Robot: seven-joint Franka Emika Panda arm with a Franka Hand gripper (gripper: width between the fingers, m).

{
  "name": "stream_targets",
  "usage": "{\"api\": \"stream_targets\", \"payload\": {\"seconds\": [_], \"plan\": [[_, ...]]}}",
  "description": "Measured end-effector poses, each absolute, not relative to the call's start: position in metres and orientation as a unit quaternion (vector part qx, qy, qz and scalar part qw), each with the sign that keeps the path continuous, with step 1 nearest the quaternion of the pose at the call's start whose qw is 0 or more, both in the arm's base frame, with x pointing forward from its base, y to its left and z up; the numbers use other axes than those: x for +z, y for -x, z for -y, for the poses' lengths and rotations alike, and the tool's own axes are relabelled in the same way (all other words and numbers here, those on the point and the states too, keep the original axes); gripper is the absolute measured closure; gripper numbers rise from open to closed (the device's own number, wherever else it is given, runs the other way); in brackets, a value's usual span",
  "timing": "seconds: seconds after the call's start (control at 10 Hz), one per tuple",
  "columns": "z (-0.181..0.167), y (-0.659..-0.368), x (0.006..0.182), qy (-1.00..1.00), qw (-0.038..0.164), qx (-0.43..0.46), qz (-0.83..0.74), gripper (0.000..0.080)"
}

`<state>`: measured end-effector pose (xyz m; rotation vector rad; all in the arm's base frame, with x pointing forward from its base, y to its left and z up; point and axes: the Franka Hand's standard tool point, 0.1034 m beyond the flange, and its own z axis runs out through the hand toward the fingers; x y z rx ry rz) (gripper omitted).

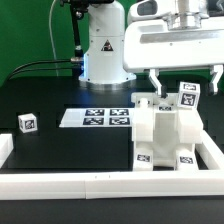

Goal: Assemble chair

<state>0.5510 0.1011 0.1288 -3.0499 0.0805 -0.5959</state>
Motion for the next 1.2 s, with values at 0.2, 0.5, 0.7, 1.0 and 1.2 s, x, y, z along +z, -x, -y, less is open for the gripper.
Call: {"api": "stream_targets", "payload": {"seconds": [0.2,0.5,0.7,1.0,1.2], "plan": [[-0.095,-0.549,0.131,0.994,0.019,-0.093,-0.046,0.0150],[-0.112,-0.552,0.143,0.995,0.018,0.027,-0.098,0.0150],[-0.106,-0.555,0.141,0.995,0.016,0.035,-0.097,0.0150],[-0.099,-0.556,0.124,0.995,0.012,0.007,-0.094,0.0150],[-0.105,-0.553,0.117,0.994,0.010,0.006,-0.108,0.0150]]}}
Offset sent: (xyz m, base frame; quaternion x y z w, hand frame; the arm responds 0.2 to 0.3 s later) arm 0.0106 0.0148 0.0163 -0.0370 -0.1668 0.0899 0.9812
